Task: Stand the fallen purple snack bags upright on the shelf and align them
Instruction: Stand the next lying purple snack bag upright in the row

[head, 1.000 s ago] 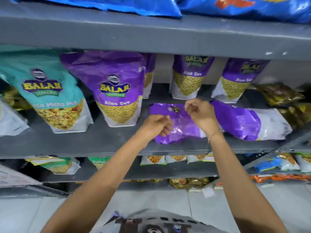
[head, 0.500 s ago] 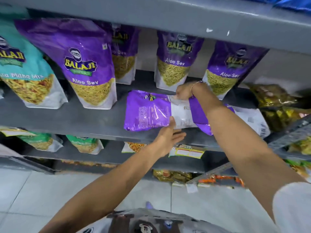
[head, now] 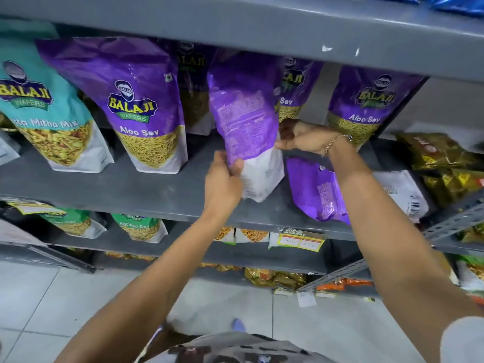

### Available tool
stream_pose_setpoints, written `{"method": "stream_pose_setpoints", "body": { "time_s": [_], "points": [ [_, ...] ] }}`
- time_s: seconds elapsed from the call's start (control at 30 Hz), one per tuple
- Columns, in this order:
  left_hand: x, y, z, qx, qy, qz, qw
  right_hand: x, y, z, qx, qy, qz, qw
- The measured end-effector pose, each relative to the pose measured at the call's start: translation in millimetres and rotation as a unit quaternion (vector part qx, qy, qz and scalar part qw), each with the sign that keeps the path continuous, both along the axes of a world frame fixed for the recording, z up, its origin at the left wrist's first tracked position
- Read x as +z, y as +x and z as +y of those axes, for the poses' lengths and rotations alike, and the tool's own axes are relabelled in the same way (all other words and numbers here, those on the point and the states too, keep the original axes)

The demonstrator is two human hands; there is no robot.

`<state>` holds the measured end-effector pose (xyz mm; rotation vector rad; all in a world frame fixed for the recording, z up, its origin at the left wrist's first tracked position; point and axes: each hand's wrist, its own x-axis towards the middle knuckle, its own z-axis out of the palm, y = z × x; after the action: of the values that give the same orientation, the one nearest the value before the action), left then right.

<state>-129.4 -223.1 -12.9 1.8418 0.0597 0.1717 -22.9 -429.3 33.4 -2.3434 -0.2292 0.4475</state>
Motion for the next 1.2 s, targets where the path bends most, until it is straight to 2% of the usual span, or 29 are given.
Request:
{"method": "stream_pose_setpoints", "body": {
  "time_s": [0.07,0.17,0.37,0.5,0.63,0.7,0.8,0.87,0.97,1.03,1.13,1.2],
  "points": [
    [5,15,16,0.015,0.030,-0.031,0.999,-7,-6,7,-0.023,0.041,-0.007,0.999],
    [8,42,30,0.019,0.035,-0.026,0.999,-17,-13,22,-0.059,0.088,-0.030,0.994],
    [6,92,42,0.022,0.070,-0.039,0.997,-38,-23,47,-0.179,0.170,-0.141,0.959],
    [-5,100,36,-0.010,0.103,-0.012,0.995,-61,-29,59,-0.268,0.152,-0.187,0.933],
    [-23,67,28,0.041,0.001,-0.105,0.994,-68,-25,57,-0.234,0.202,-0.130,0.942],
    [-33,47,16,0.021,-0.016,-0.087,0.996,-67,-24,57,-0.218,0.230,-0.097,0.943],
    [-39,30,-4,-0.050,0.010,-0.043,0.998,-61,-28,57,-0.176,0.231,-0.070,0.954],
    [-39,30,-11,-0.061,0.006,-0.033,0.998,-57,-37,60,-0.173,0.243,-0.093,0.950],
    [-31,36,-12,-0.063,-0.060,-0.010,0.996,-66,-61,71,-0.227,0.250,-0.144,0.930],
    [-30,45,-6,-0.058,-0.089,-0.028,0.994,-79,-78,79,-0.224,0.224,-0.142,0.938],
    [-32,60,6,-0.054,-0.061,-0.042,0.996,-89,-89,81,-0.183,0.211,-0.109,0.954],
    [-35,69,15,-0.065,-0.029,-0.026,0.997,-87,-83,78,-0.187,0.220,-0.100,0.952]
  ]
}}
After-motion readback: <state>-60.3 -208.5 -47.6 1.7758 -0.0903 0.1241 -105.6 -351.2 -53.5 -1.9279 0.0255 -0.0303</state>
